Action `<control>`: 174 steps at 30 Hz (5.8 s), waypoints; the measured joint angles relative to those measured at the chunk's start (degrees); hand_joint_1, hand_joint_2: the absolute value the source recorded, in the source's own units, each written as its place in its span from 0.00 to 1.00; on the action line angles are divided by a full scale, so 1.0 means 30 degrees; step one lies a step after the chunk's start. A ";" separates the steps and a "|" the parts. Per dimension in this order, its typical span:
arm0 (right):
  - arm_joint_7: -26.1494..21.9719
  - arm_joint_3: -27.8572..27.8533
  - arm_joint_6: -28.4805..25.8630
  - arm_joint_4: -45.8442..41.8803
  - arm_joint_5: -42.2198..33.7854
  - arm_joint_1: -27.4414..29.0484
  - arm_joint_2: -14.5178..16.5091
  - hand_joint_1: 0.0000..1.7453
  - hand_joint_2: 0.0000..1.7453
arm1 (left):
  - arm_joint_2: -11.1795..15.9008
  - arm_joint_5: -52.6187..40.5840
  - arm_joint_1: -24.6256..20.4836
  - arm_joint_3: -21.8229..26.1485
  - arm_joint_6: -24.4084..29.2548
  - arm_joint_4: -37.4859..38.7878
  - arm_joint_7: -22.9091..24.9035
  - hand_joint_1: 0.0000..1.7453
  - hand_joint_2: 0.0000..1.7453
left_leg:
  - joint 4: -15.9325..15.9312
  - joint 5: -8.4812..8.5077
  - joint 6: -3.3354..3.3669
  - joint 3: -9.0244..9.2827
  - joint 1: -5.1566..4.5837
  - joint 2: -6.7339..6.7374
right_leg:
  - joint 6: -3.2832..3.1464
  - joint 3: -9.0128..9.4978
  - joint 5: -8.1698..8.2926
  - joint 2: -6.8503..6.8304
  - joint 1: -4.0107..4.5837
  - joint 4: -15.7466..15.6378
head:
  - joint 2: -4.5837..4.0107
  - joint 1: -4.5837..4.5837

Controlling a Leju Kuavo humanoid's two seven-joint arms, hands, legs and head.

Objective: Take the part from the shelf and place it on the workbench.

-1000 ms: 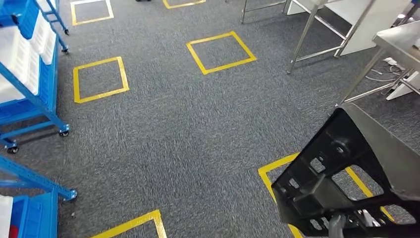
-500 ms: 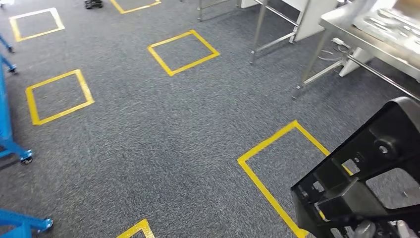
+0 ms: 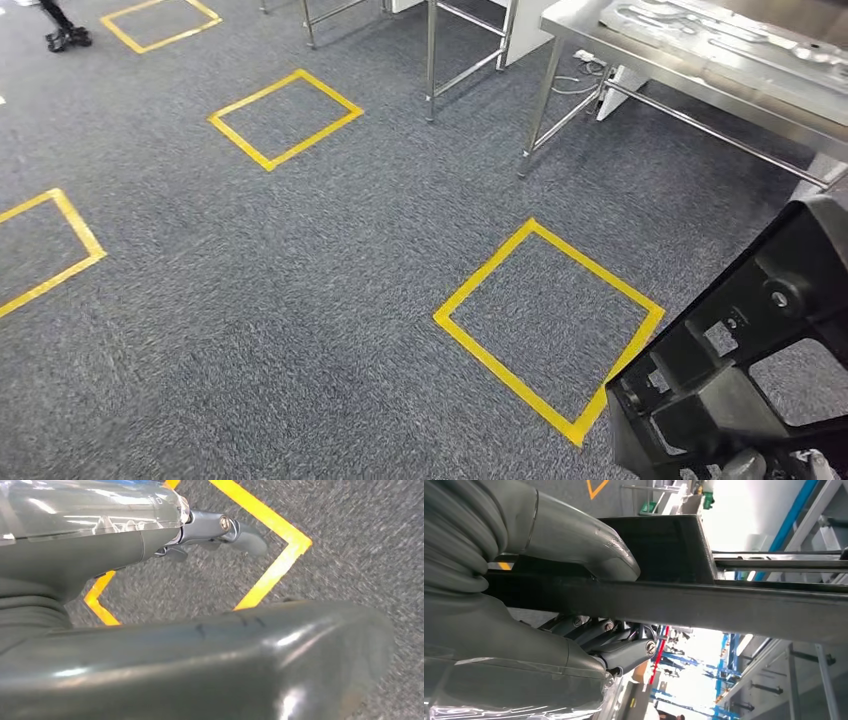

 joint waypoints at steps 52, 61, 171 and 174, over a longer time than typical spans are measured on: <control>0.1798 0.3619 -0.4157 0.2934 0.3377 -0.3120 -0.3552 1.00 1.00 | -0.0255 0.0257 0.0242 0.1025 0.0448 -0.0005 -0.0508 0.00 0.00 | 0.4996 -0.2534 -0.0121 0.0285 -0.0158 0.1314 | -0.0872 0.0184 -0.0168 -0.2270 0.0289 -0.0168 | 0.0002 0.0022; 0.2277 0.3627 -0.4250 0.2592 0.3188 -0.3853 -0.4060 1.00 1.00 | -0.0306 0.0275 0.0681 0.1162 0.0344 0.0009 -0.0433 0.00 0.00 | 0.1196 0.1468 0.0229 -0.2956 -0.0263 0.1454 | -0.0181 0.3425 -0.2953 -0.1983 0.0192 -0.0285 | -0.0004 0.0024; 1.4900 0.6956 -0.1625 1.6508 1.2825 -2.3304 -1.0961 1.00 1.00 | -0.0251 -0.2876 -0.0318 0.2905 -0.1304 -0.0020 0.0756 0.00 0.00 | 0.0859 -0.0201 0.0346 0.0190 -0.0636 0.0821 | -0.0357 -0.1155 0.1056 -0.2402 -0.0029 -0.0079 | -0.0002 0.0180; 1.5019 0.6750 -0.1594 1.5964 1.3054 -2.2882 -1.0918 1.00 1.00 | -0.0264 -0.2989 -0.0360 0.2869 -0.1346 -0.0015 0.0776 0.00 0.00 | 0.4155 -0.1072 0.0050 -0.1906 -0.0496 0.1226 | -0.0544 -0.0519 0.0597 -0.2538 -0.0051 -0.0206 | 0.0000 0.0173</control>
